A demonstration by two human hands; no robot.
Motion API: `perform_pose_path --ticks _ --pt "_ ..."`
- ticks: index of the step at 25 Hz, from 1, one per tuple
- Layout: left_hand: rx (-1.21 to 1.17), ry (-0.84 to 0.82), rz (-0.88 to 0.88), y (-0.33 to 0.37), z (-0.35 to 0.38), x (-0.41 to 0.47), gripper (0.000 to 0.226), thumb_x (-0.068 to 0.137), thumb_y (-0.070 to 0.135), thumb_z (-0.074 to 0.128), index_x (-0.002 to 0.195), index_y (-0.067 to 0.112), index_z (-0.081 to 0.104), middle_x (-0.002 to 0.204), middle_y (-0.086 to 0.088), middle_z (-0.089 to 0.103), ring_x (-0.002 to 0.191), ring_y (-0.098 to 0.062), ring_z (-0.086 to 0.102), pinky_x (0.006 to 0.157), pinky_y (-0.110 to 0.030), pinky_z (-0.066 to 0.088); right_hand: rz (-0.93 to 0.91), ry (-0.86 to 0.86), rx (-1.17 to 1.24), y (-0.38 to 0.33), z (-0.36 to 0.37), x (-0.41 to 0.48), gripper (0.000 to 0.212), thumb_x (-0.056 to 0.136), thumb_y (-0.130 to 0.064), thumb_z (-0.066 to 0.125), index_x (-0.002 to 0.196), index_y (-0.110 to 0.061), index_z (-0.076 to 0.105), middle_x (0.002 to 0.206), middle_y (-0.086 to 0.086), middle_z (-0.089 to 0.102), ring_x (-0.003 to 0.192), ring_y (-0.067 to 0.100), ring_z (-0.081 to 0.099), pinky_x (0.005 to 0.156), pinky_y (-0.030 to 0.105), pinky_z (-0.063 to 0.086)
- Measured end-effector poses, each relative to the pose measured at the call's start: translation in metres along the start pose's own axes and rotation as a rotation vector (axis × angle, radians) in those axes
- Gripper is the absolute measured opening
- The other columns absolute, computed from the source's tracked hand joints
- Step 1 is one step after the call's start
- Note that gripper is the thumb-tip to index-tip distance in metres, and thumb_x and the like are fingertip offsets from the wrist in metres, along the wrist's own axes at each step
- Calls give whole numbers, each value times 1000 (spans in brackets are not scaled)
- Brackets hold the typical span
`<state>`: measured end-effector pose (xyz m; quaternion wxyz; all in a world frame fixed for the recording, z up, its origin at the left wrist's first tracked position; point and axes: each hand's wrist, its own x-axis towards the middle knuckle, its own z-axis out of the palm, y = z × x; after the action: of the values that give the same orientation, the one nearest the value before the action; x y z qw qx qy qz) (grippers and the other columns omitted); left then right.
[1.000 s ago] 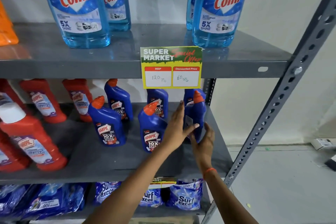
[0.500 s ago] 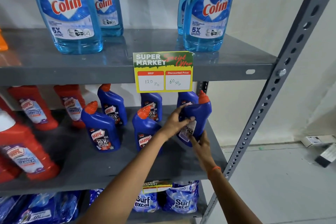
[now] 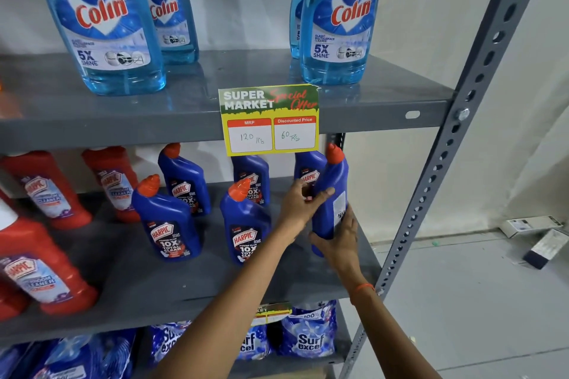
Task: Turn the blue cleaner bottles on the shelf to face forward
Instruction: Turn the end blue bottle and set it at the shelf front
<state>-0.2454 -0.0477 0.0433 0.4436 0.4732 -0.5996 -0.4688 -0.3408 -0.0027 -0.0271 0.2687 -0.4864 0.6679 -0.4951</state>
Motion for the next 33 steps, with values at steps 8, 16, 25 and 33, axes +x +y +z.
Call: perform_pose_path --ticks 8,16,25,33 --pt "-322 -421 -4 2 -17 9 33 89 13 57 121 6 53 103 1 68 94 -8 66 80 -19 54 -68 -72 444 1 -14 -15 39 58 -39 60 95 -30 55 86 1 64 76 19 61 61 20 56" --pt "-179 -23 97 -28 -8 17 24 74 22 75 95 25 63 96 -10 71 88 -25 69 78 -36 57 1 -135 407 9 -9 14 41 90 6 41 113 -28 38 102 -3 55 94 14 56 70 19 58" --pt "-256 44 65 -56 -2 14 38 77 16 73 112 15 58 105 -6 69 95 -16 68 82 -30 57 64 -86 305 14 2 39 45 84 15 34 121 -10 39 105 16 53 96 28 54 87 50 50" --pt "-33 -95 -90 -91 1 -8 37 77 16 72 110 17 56 107 -5 66 100 -19 61 83 -24 50 98 -100 119 24 -5 22 33 88 8 33 118 -3 44 103 12 55 94 24 52 75 30 46"
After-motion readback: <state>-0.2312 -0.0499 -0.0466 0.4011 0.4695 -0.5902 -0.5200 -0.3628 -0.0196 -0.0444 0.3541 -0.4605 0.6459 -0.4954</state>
